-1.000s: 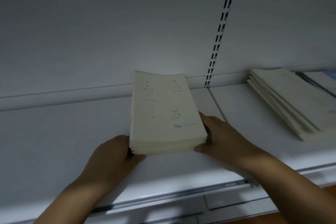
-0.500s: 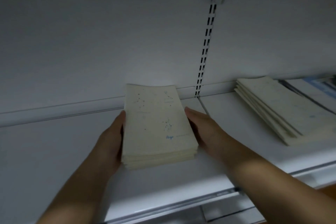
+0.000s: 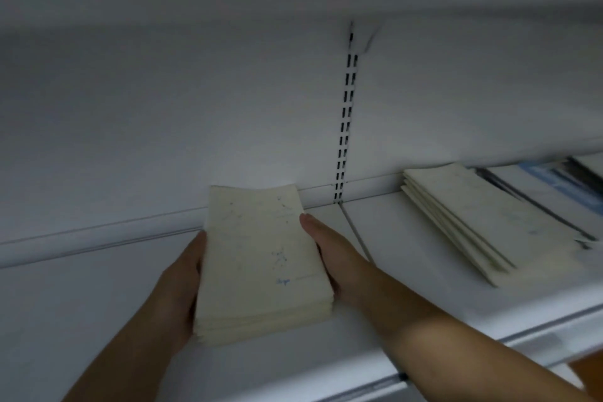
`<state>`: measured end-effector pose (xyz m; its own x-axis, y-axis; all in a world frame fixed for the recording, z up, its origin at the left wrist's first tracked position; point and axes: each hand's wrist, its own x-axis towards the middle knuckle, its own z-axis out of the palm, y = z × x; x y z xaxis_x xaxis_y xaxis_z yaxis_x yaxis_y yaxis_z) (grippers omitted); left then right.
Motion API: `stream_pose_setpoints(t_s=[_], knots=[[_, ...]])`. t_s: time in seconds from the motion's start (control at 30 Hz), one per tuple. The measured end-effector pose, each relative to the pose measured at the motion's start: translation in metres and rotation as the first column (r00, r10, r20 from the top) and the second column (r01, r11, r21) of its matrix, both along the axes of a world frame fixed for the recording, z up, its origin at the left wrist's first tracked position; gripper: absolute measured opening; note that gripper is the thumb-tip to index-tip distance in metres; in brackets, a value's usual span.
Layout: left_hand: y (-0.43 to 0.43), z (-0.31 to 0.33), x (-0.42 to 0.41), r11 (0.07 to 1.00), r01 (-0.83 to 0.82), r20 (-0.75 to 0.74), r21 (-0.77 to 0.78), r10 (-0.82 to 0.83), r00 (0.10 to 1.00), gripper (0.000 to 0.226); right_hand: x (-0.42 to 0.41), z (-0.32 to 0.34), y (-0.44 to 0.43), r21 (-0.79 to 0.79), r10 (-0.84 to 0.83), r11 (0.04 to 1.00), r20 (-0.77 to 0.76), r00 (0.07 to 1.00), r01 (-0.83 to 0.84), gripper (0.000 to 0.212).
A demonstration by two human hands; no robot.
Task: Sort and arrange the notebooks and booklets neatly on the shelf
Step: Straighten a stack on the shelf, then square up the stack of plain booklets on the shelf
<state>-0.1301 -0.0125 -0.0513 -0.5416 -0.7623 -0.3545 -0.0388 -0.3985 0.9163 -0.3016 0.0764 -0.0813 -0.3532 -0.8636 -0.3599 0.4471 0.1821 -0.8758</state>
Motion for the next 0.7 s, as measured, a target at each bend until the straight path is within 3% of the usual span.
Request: stream_pose_setpoints(t_s=[0.1, 0.13, 0.2, 0.27, 0.33, 0.4, 0.47, 0.53, 0.6, 0.7], knots=[[-0.003, 0.010, 0.005, 0.987, -0.113, -0.001, -0.111, 0.113, 0.994, 0.051, -0.005, 0.023, 0.032, -0.049, -0.052, 0.998, -0.332, 0.942, 0.038, 0.059], [-0.001, 0.017, 0.003, 0.958, -0.192, -0.058, -0.213, 0.184, 0.981, 0.044, -0.012, 0.032, 0.049, -0.075, -0.070, 0.996, -0.480, 0.875, 0.039, 0.058], [0.026, 0.042, -0.014, 0.874, -0.320, -0.228, -0.366, 0.249, 0.941, 0.031, -0.039, 0.048, 0.086, -0.081, -0.088, 0.996, -0.751, 0.654, 0.041, 0.055], [0.077, 0.048, -0.050, 0.868, -0.227, -0.254, -0.441, 0.122, 0.960, 0.021, -0.083, 0.057, 0.122, -0.070, -0.139, 0.985, -0.861, 0.489, 0.158, 0.047], [0.123, 0.034, -0.101, 0.874, 0.025, -0.034, -0.485, -0.047, 0.998, 0.033, -0.134, 0.060, 0.154, -0.066, -0.196, 0.940, -0.909, 0.368, 0.336, 0.041], [0.159, 0.013, -0.156, 0.909, 0.237, 0.192, -0.343, -0.179, 0.965, 0.058, -0.174, 0.058, 0.183, 0.034, -0.093, 0.906, -0.956, 0.277, 0.421, 0.044], [0.178, -0.003, -0.200, 0.919, 0.356, 0.261, -0.167, -0.307, 0.915, 0.079, -0.198, 0.047, 0.206, 0.257, 0.144, 0.879, -0.946, 0.291, 0.402, 0.049], [0.186, -0.010, -0.234, 0.934, 0.350, 0.225, -0.075, -0.326, 0.918, 0.067, -0.207, 0.033, 0.220, 0.377, 0.299, 0.849, -0.920, 0.252, 0.369, 0.054], [0.192, -0.007, -0.258, 0.949, 0.305, 0.083, 0.083, -0.311, 0.947, 0.043, -0.212, 0.023, 0.226, 0.406, 0.353, 0.852, -0.912, 0.210, 0.331, 0.062], [0.196, 0.004, -0.273, 0.916, 0.322, -0.046, 0.241, -0.320, 0.946, 0.024, -0.222, 0.024, 0.232, 0.467, 0.410, 0.851, -0.877, 0.252, 0.241, 0.069]])
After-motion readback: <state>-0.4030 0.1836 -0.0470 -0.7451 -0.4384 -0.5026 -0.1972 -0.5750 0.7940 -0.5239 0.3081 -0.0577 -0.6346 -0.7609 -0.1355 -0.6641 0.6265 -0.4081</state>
